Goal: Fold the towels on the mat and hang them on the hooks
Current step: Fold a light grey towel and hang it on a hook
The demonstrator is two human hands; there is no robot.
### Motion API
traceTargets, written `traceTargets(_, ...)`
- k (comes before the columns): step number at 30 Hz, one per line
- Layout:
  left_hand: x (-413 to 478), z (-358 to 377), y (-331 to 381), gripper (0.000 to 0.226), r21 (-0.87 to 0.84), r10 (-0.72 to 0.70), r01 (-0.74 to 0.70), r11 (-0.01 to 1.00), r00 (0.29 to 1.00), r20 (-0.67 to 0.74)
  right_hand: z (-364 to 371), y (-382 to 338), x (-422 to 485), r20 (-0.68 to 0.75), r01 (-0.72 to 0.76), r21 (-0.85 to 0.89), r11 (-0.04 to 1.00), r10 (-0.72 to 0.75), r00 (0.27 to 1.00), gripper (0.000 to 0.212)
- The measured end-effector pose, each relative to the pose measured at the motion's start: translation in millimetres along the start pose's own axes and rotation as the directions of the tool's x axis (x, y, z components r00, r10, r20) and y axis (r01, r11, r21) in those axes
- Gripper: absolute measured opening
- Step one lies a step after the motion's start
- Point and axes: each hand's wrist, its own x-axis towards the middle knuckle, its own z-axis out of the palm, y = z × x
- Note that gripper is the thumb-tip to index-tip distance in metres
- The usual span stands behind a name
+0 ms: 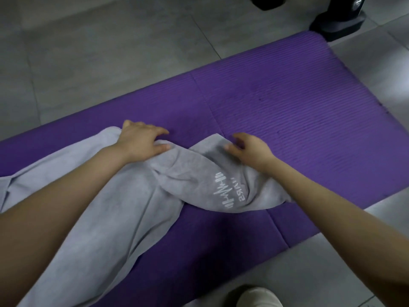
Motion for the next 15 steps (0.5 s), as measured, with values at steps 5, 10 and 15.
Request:
traceTargets(5,4.9,6.5,-2.5,0.024,-0.156,-0.059,0.08,0.985,0.989,0.134,14.6,-11.0,24.3,-0.063,-0.039,0.034,0.999,0.041,0.997,0.022)
traceTargets(10,29.8,-32.4,-16.1,0.015,-0.574,-0.145,0.023,0.819,0.975,-0.168,-49.7,1.7,35.5,-0.382,0.106,0.469,0.877,0.093,0.919,0.009)
traceTargets(15,111.8,-66.3,-10.8,0.034,-0.797,-0.403,-0.006,0.604,0.861,-0.312,-115.6,10.0,100.8,-0.478,0.089,0.619,0.781,0.284,0.831,0.015)
